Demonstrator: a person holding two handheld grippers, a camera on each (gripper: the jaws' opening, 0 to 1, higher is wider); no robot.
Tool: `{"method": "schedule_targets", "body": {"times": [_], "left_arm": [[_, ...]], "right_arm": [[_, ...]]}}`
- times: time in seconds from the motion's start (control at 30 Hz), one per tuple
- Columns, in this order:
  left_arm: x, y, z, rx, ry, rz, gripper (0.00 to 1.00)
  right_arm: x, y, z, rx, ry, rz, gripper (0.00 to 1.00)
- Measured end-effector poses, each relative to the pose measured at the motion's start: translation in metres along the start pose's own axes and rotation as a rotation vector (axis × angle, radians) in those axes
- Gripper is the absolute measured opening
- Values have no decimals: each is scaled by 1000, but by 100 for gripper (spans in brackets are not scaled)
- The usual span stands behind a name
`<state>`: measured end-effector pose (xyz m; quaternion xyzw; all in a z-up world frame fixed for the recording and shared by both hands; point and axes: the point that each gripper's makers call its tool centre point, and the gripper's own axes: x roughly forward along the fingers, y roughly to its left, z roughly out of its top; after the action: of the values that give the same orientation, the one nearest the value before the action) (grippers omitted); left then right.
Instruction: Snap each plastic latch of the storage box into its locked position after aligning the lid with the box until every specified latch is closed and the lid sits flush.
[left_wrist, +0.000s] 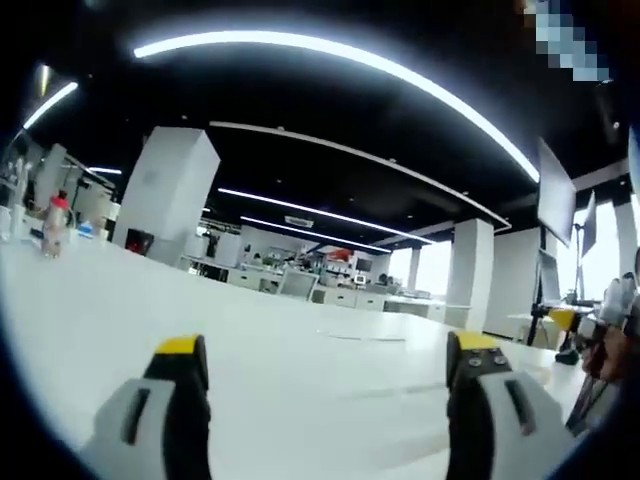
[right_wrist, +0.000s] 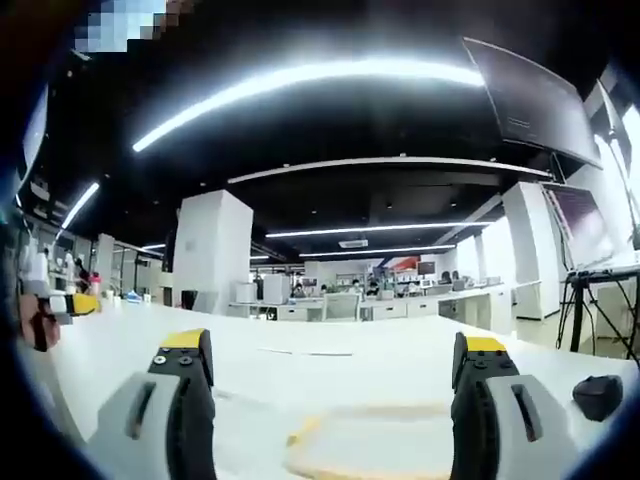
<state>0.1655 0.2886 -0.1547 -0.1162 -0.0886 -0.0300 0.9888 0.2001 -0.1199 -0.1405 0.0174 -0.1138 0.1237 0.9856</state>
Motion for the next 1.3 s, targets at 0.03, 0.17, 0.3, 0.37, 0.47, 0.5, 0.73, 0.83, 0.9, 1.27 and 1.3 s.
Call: {"method": "schedule_targets", "body": {"times": [0.03, 0.17, 0.3, 0.37, 0.47, 0.5, 0.73, 0.83, 0.9, 1.27, 1.3], "left_arm": [[0, 0, -1, -8, 7, -2, 99], [1, -4, 0, -46, -1, -11, 99], [1, -6, -1, -45, 2, -20, 99], [1, -6, -1, -45, 3, -20, 99], [2, -1, -4, -47, 13, -10, 99], [2, -1, -5, -48, 17, -9, 99], [3, -6, -9, -41, 29, -26, 97], [5, -9, -12, -43, 38, -35, 96], [5, -12, -14, -44, 47, -44, 95], [5, -21, -21, 9, 99, -78, 95], [5, -23, -20, 13, 97, -81, 95]], "right_arm": [[0, 0, -2, -4, 6, -1, 100], [0, -2, -6, 8, 23, -4, 100], [1, 0, -6, -5, 29, 2, 100], [1, 0, -6, -6, 29, 2, 100], [2, 0, -8, -3, 33, 6, 100], [2, 0, -8, -5, 36, 5, 100], [3, 2, -11, 3, 43, 17, 99], [4, 3, -13, -20, 50, 24, 98], [4, 7, -14, -41, 56, 41, 96], [5, 28, -13, -98, 60, 130, 94], [5, 29, -12, -101, 61, 132, 94]]}}
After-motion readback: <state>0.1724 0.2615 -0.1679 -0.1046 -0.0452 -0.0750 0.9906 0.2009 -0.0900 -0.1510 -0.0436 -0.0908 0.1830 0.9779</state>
